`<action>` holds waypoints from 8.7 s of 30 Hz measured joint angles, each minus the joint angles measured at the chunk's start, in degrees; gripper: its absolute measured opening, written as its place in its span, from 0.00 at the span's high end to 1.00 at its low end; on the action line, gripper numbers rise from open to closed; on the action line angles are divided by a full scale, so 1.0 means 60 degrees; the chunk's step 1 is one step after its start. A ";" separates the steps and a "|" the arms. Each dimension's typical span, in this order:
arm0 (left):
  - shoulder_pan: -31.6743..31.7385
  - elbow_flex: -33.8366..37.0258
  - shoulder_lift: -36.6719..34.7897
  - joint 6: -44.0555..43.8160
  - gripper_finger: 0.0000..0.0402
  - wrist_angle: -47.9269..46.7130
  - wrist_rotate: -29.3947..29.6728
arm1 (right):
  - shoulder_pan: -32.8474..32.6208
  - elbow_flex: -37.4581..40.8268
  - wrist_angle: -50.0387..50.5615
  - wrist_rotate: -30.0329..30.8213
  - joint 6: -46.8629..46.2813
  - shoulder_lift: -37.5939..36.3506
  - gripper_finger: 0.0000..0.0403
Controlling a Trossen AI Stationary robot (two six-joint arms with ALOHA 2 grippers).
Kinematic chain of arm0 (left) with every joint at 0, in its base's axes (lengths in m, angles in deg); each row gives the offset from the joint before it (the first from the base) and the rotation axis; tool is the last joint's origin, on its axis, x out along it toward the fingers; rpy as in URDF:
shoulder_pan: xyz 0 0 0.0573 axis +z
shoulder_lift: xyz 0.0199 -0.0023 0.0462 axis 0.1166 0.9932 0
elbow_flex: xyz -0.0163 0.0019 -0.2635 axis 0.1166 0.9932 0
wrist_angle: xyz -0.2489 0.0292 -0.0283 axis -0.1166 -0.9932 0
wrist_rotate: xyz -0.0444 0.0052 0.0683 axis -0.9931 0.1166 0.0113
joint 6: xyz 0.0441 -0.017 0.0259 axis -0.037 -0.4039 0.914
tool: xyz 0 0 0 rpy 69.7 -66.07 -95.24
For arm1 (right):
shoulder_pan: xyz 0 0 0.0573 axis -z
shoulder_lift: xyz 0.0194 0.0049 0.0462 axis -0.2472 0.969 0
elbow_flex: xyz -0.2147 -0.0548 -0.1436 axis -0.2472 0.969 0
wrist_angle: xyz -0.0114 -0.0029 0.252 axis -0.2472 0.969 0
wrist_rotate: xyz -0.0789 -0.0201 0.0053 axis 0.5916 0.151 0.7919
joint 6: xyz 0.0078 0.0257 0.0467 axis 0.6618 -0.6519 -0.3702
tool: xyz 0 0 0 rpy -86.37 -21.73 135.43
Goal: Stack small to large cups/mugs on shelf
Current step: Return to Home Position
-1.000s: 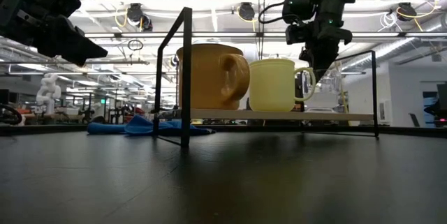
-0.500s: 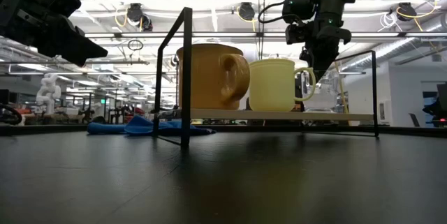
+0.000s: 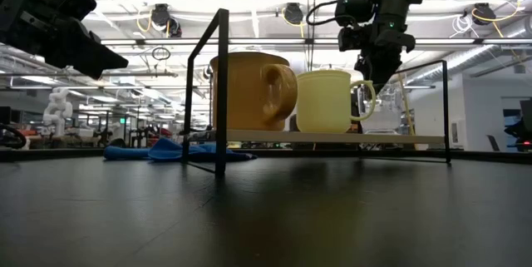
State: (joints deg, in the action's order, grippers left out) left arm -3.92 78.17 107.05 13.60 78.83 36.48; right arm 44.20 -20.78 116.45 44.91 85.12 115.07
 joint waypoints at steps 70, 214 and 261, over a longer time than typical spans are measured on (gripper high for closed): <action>-0.0699 0.0000 -0.0014 0.1868 1.00 0.1943 0.0089 | -0.0339 0.5561 -0.4594 -0.2244 -0.4262 -1.0896 1.00; 0.2175 0.1242 -0.0636 0.2228 0.98 0.3287 -0.2933 | -0.2007 1.0648 -1.3801 -0.3512 -0.4245 -0.9497 1.00; 0.2175 0.1242 -0.1690 0.1767 0.98 0.2637 -0.3082 | -0.2011 1.0648 -1.3794 -0.4000 -0.4546 -0.9584 1.00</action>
State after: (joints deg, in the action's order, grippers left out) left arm 9.14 85.62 96.91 24.20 94.65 17.99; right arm 32.14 43.11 33.69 20.91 57.84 57.56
